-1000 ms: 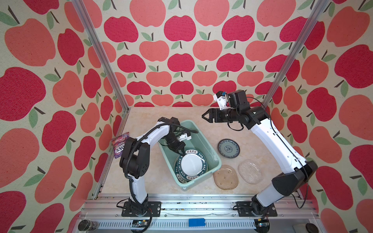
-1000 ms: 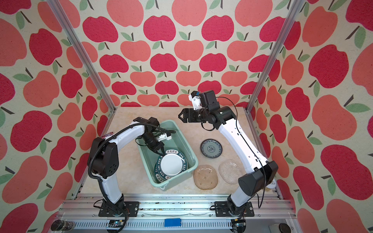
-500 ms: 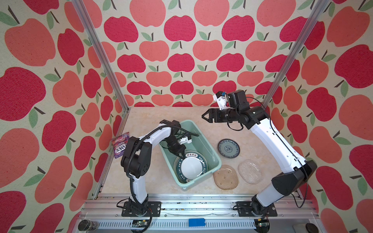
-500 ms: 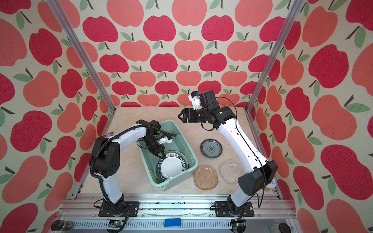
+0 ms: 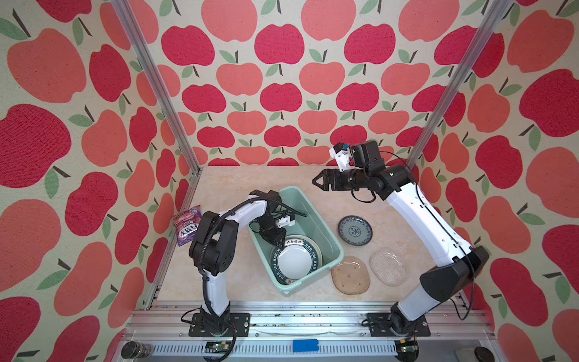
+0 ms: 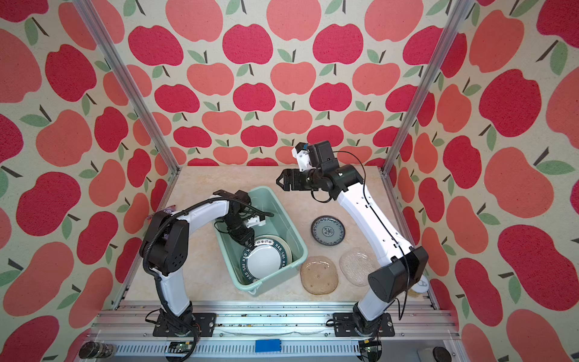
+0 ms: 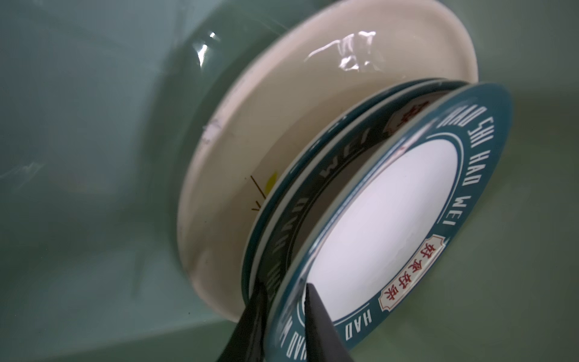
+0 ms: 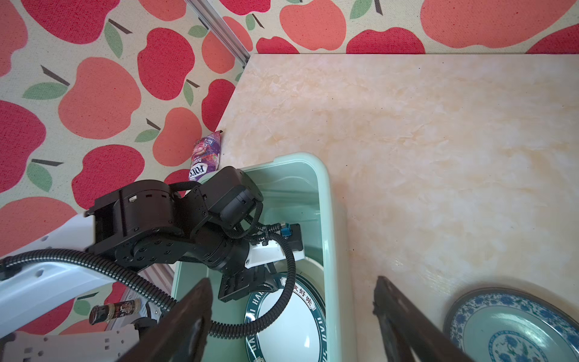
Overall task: Place the plates into the plastic bin on the countertop
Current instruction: Place the plate in the plastic bin.
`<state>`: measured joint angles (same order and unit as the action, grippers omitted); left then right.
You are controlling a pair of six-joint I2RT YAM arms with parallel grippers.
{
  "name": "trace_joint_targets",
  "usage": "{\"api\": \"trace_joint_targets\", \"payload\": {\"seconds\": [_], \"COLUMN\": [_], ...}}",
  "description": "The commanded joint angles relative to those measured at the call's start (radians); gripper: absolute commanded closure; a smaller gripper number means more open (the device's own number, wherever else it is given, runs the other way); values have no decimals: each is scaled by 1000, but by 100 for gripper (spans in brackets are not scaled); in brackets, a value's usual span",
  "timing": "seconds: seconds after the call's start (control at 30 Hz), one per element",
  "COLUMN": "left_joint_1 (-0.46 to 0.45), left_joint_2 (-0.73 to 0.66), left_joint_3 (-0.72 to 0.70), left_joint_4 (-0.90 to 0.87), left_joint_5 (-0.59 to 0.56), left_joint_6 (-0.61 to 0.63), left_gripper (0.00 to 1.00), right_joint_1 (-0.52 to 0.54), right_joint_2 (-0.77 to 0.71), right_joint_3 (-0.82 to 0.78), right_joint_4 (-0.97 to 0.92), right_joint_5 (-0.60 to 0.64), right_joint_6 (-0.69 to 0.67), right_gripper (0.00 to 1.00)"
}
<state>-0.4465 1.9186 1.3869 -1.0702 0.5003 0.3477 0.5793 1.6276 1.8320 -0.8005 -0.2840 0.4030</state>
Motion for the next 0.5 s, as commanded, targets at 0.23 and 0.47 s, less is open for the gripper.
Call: {"api": "trace_joint_targets", "payload": {"seconds": [0.23,0.47], "left_joint_1": [18,30], "left_joint_2": [-39,-159], "left_joint_3": [-13,-8], "left_joint_4": [63,118], "left_joint_5": [-57,-94], "left_joint_6": [-57,-76], "left_gripper": [65,39], "right_joint_1": [-9,-9], "right_joint_2": [12,6], "right_joint_3": [18,43], "right_joint_4": [2,-34], "right_joint_5": [-21,2], "right_joint_6": [22,5], "right_gripper": [18,17]}}
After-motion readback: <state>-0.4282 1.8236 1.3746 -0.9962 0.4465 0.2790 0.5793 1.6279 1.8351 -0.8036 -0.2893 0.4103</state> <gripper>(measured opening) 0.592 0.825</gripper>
